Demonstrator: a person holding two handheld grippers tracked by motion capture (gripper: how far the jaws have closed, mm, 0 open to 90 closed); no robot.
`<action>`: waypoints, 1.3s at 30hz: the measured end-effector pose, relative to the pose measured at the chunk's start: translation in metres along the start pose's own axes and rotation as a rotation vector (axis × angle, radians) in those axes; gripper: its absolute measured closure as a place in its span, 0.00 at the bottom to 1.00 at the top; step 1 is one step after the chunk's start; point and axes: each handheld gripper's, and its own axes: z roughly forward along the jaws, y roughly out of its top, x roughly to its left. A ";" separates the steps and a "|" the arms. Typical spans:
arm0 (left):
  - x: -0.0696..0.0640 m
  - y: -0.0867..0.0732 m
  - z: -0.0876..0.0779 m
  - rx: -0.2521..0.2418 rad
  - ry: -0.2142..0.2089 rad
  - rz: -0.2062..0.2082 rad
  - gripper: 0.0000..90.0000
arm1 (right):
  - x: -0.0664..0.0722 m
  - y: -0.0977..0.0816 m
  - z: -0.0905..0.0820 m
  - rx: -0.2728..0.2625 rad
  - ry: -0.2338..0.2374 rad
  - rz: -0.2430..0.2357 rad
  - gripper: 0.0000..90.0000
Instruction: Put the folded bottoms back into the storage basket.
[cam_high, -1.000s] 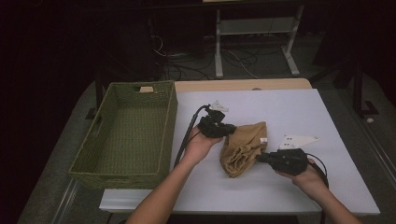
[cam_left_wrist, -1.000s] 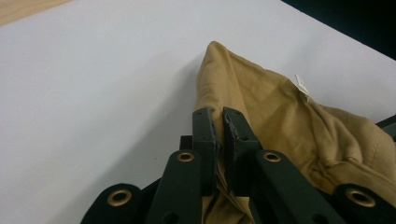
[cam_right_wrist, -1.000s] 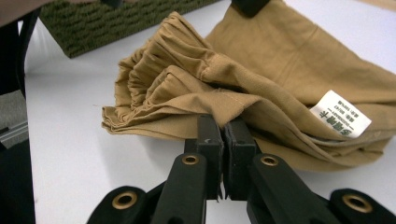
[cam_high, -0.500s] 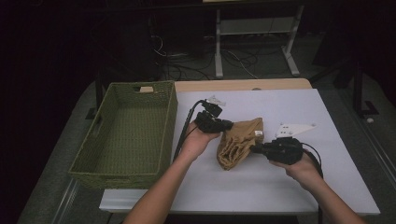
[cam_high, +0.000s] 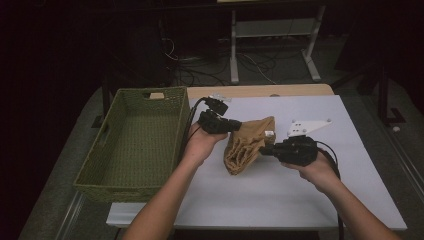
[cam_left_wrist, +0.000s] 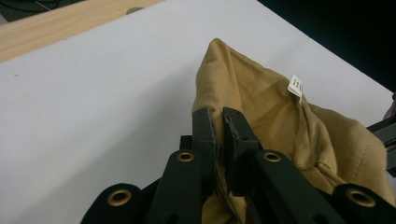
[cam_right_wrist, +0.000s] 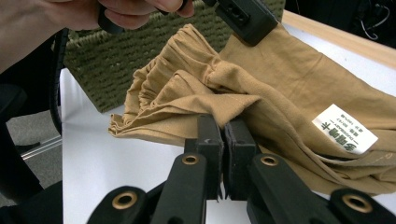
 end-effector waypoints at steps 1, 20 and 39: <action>0.000 0.001 -0.004 -0.002 0.004 0.002 0.94 | 0.000 0.003 0.001 -0.001 0.005 -0.002 0.96; 0.031 0.006 -0.074 -0.044 0.083 -0.035 0.94 | 0.011 0.064 0.034 -0.020 0.068 -0.061 0.96; 0.075 -0.007 -0.125 -0.112 0.106 -0.056 0.94 | 0.025 0.116 0.076 -0.019 0.112 -0.103 0.96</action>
